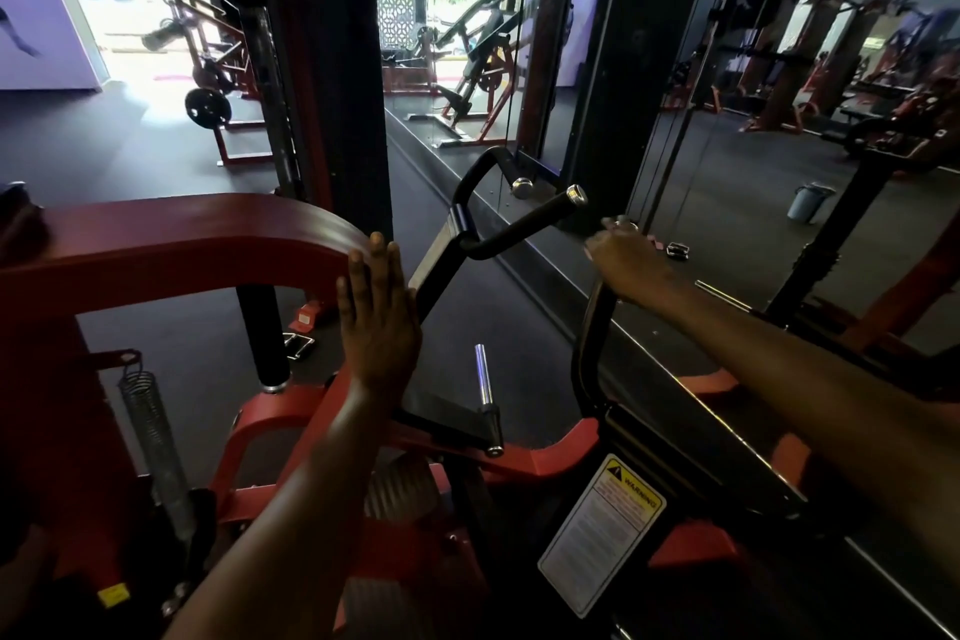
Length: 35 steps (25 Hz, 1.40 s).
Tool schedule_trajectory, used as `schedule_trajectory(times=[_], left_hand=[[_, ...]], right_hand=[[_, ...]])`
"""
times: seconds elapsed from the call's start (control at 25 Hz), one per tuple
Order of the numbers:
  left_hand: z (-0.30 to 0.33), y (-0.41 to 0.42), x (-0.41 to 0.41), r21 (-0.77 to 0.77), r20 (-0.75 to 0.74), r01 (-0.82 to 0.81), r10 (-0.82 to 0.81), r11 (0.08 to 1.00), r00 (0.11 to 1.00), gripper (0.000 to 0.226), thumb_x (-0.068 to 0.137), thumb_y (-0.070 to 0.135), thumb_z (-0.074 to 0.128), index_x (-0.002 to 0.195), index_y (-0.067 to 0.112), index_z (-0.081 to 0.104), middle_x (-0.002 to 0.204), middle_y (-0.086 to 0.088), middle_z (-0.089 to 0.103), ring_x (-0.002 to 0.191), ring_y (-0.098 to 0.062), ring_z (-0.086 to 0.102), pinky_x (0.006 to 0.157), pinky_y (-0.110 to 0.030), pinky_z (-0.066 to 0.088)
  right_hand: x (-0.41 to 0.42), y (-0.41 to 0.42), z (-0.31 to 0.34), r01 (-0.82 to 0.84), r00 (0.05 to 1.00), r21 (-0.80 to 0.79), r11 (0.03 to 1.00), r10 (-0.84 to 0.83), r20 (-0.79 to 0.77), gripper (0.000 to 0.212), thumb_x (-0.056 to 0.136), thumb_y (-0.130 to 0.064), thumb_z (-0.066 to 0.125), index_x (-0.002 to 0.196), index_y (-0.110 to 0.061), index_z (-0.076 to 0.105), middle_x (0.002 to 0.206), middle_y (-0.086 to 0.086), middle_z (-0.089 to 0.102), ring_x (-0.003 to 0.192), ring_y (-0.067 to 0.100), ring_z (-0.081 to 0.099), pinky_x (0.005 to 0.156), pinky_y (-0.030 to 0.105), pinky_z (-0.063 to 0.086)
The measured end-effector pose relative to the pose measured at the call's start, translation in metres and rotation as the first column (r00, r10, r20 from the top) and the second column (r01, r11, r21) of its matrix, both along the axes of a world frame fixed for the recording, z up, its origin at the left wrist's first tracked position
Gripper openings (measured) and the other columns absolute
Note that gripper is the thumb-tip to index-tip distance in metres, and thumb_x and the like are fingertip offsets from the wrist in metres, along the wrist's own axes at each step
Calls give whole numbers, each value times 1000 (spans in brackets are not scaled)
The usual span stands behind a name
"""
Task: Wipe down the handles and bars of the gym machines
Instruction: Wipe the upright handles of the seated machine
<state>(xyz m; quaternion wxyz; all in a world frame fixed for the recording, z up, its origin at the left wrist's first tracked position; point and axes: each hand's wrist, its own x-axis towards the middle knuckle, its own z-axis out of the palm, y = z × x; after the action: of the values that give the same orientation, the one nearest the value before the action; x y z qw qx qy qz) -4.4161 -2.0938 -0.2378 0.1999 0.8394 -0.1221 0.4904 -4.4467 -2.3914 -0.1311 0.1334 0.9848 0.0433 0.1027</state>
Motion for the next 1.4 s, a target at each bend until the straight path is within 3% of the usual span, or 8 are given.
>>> schedule_trajectory(times=[0.16, 0.44, 0.6, 0.76, 0.92, 1.16, 1.32, 1.4], left_hand=[[0, 0, -2, 22, -17, -20, 20, 1000, 1000, 51, 106, 28, 19, 152, 10, 7, 160, -1, -18, 147, -24, -16, 120, -41, -7], [2, 1, -3, 41, -42, -33, 35, 999, 998, 50, 106, 28, 17, 152, 10, 6, 159, -1, -20, 146, -22, -20, 119, -39, -10], [2, -1, -2, 34, -16, -64, 64, 997, 998, 51, 105, 27, 21, 151, 9, 9, 159, -2, -21, 146, -22, -20, 119, -38, -11], [2, 0, -2, 15, -27, -29, 29, 999, 999, 50, 106, 29, 15, 151, 8, 11, 159, 1, -20, 147, -22, -17, 119, -39, -9], [2, 0, -4, 23, -23, -12, 12, 1000, 1000, 50, 105, 28, 13, 152, 11, 4, 159, 0, -20, 147, -22, -18, 120, -39, -9], [1, 0, -2, 22, 20, -26, 26, 999, 999, 53, 105, 27, 16, 152, 12, -1, 159, -2, -21, 147, -23, -19, 119, -39, -9], [0, 0, -3, 3, 22, -6, 6, 1000, 1000, 52, 106, 28, 14, 153, 12, -3, 160, -2, -19, 147, -23, -17, 120, -39, -9], [0, 1, -3, 13, 16, 8, -8, 1000, 1000, 52, 106, 31, 11, 153, 13, -3, 160, -2, -19, 147, -23, -17, 120, -39, -9]], right_hand=[[-7, 15, -48, -144, 979, -163, 976, 117, -167, 18, 88, -1, 46, 98, -7, 60, 98, 11, 65, 98, 28, 61, 112, 41, 26], [-77, 0, -87, -367, 867, 312, 876, 443, -226, 47, 76, 20, 49, 114, -3, 64, 132, 14, 54, 131, 15, 39, 115, 32, 14], [-117, -3, -71, -299, 779, 503, 811, 512, -363, 38, 85, 8, 52, 115, -14, 62, 130, 5, 57, 123, -1, 46, 109, 33, 38], [-43, 7, -24, -93, 986, 529, 843, 2, 169, 50, 84, 18, 39, 132, 3, 46, 140, 20, 43, 134, 22, 37, 113, 43, 31], [-26, 27, -52, 235, 940, 332, 914, -300, 160, 62, 91, 7, 39, 147, 4, 12, 155, 23, 7, 143, 36, 12, 115, 42, 23], [-105, 46, -129, 265, 948, 476, 839, -318, 33, 43, 97, -4, 37, 139, 0, 36, 124, 16, 52, 115, 28, 55, 88, 30, 51], [-49, 40, -69, 196, 722, 981, -10, -676, -151, 24, 98, -11, 35, 86, -8, 56, 73, 3, 49, 80, 24, 56, 45, 8, 37], [-34, 47, -59, 113, 704, 993, -27, -703, -99, 30, 96, -1, 32, 110, -5, 59, 100, 12, 60, 90, 25, 56, 67, 10, 43]])
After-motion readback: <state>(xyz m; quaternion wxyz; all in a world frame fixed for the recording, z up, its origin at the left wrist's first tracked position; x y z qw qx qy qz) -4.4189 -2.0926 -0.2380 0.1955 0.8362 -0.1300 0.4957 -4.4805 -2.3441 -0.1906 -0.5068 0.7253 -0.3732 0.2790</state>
